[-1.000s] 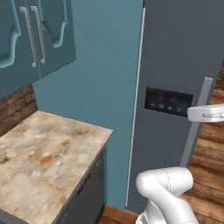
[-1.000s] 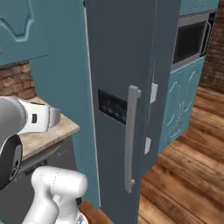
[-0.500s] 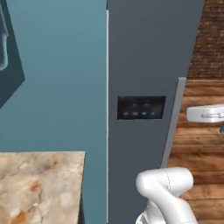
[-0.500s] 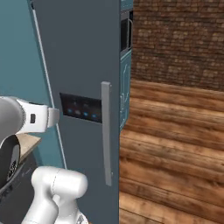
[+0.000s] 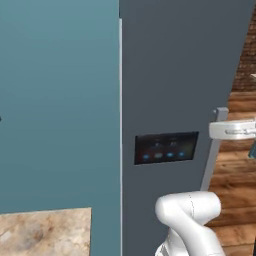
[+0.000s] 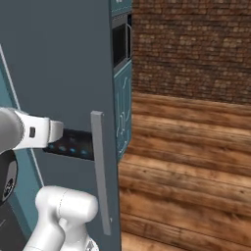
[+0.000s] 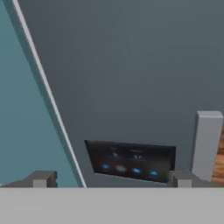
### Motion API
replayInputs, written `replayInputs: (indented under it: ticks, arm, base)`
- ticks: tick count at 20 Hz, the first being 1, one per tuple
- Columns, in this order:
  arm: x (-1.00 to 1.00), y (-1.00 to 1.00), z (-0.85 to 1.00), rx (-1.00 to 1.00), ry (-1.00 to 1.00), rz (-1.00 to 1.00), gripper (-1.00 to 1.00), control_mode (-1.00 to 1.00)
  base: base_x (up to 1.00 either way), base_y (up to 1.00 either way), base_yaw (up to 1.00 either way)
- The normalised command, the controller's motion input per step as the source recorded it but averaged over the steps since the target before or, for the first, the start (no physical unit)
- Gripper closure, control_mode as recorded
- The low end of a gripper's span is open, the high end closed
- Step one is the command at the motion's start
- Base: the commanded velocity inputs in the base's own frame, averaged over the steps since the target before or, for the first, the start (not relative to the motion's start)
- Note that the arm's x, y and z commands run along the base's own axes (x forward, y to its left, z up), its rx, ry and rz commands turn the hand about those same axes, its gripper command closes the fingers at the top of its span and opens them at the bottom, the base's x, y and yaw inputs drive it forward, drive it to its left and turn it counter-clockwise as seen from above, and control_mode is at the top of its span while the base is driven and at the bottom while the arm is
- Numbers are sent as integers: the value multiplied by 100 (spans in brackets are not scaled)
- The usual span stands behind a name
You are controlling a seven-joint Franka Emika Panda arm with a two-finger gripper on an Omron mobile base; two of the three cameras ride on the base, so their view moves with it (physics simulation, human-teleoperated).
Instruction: Take the eggplant and carrot from the second highest rack and move them to the highest rack where the squash and kiwi are located, to maximize freezer space. Close the freezer door after rearranging.
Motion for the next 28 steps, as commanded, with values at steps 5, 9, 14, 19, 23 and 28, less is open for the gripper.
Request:
replayInputs:
  ticks: [5,9,14,19,23,28]
  arm:
    - [0,0,0,0,0,0,-100,100]
    - [65,18,-7,0,6,3,-100,-100]
    - [99,43,-16,0,17,32,-100,-100]
    - [95,36,-30,0,11,38,-100,-100]
    - [96,34,-32,0,1,30,-100,-100]
    - [93,31,-37,0,0,8,-100,-100]
  base:
    - [62,14,0]
    - [14,3,0]
    - [0,0,0]
    - [0,0,0]
    - [0,0,0]
    - [0,0,0]
